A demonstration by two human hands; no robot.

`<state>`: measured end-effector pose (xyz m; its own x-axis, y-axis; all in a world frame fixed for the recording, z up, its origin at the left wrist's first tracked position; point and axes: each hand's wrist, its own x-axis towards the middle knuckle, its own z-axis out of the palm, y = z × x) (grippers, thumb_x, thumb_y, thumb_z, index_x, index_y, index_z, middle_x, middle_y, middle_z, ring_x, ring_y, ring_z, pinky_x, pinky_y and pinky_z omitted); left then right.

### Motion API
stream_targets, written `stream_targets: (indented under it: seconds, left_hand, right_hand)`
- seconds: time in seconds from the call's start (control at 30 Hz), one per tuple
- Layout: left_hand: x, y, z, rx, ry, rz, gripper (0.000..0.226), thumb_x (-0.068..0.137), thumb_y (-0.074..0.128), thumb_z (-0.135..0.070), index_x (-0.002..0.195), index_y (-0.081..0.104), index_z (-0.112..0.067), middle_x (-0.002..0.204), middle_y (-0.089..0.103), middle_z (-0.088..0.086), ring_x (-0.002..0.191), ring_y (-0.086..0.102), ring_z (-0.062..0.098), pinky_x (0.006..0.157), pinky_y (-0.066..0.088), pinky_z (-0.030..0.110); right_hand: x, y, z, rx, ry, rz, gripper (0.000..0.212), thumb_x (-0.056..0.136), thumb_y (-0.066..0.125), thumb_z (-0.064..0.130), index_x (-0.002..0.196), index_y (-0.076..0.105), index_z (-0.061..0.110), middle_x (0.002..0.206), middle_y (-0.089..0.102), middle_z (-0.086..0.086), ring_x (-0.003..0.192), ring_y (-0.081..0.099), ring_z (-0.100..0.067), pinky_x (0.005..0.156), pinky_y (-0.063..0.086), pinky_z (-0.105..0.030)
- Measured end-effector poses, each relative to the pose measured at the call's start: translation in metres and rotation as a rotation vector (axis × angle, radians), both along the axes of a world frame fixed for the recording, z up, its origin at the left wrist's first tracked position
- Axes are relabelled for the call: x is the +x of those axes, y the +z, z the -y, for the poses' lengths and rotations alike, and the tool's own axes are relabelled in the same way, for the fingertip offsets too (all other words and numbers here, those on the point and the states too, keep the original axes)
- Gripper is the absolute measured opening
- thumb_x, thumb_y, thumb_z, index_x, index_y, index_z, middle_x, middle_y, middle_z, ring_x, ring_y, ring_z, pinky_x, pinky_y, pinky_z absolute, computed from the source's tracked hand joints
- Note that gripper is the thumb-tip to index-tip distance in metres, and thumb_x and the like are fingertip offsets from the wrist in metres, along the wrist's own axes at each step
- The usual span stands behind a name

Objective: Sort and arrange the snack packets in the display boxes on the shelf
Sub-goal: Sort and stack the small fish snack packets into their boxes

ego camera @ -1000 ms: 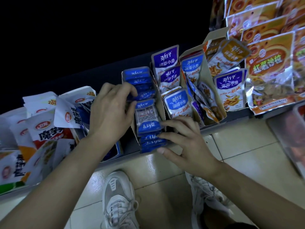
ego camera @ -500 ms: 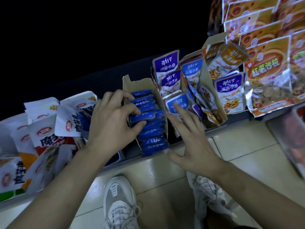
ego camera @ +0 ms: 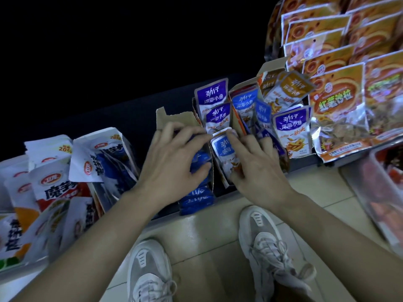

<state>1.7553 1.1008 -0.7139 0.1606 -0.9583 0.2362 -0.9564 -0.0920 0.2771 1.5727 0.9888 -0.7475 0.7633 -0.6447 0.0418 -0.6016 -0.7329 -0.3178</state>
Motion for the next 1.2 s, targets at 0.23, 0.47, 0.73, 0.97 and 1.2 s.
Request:
stream_targets:
  seconds: [0.23, 0.47, 0.73, 0.97, 1.2]
  left_hand:
    - [-0.022, -0.010, 0.026, 0.138, 0.122, 0.201, 0.059, 0.087, 0.056, -0.065, 0.131, 0.062, -0.026, 0.139, 0.047, -0.001, 0.119, 0.037, 0.030, 0.087, 0.027, 0.045]
    - [-0.013, -0.013, 0.018, -0.120, -0.019, -0.307, 0.014, 0.083, 0.078, -0.041, 0.095, 0.079, -0.036, 0.105, 0.065, -0.021, 0.112, 0.042, 0.017, 0.089, 0.022, 0.033]
    - [-0.021, -0.015, -0.002, -0.093, -0.289, -0.548, 0.011, 0.080, 0.087, -0.020, 0.090, 0.083, -0.018, 0.096, 0.077, -0.010, 0.089, 0.067, 0.013, 0.078, 0.054, 0.037]
    - [-0.025, -0.019, -0.009, -0.102, -0.255, -0.434, 0.006, 0.087, 0.078, -0.015, 0.091, 0.081, -0.018, 0.093, 0.076, -0.011, 0.083, 0.069, 0.009, 0.068, 0.057, 0.036]
    - [-0.036, -0.009, -0.002, -0.219, 0.117, -0.526, 0.015, 0.090, 0.075, -0.013, 0.104, 0.077, -0.015, 0.088, 0.073, -0.011, 0.078, 0.069, 0.002, 0.072, 0.056, 0.018]
  right_hand:
    - [-0.007, -0.003, 0.003, 0.164, -0.028, 0.301, 0.068, 0.083, 0.059, 0.028, 0.148, 0.042, 0.015, 0.121, 0.047, -0.005, 0.110, 0.044, -0.022, 0.093, 0.043, -0.032]
    - [-0.030, 0.001, 0.001, 0.421, -0.061, 0.547, 0.060, 0.080, 0.079, 0.005, 0.134, 0.056, 0.022, 0.116, 0.048, 0.008, 0.099, 0.054, -0.007, 0.081, 0.044, -0.013]
    - [-0.057, 0.020, -0.001, 0.482, -0.014, 0.628, 0.027, 0.072, 0.081, -0.009, 0.073, 0.062, 0.009, 0.085, 0.065, -0.003, 0.078, 0.062, -0.010, 0.068, 0.046, -0.016]
    - [-0.085, 0.002, -0.014, 0.414, -0.037, 0.592, 0.035, 0.069, 0.076, -0.021, 0.067, 0.061, 0.011, 0.098, 0.072, 0.004, 0.092, 0.068, -0.006, 0.081, 0.050, -0.020]
    - [-0.080, 0.003, -0.014, 0.358, 0.021, 0.529, 0.031, 0.070, 0.082, -0.011, 0.093, 0.074, 0.008, 0.095, 0.069, 0.001, 0.087, 0.065, -0.009, 0.079, 0.051, -0.020]
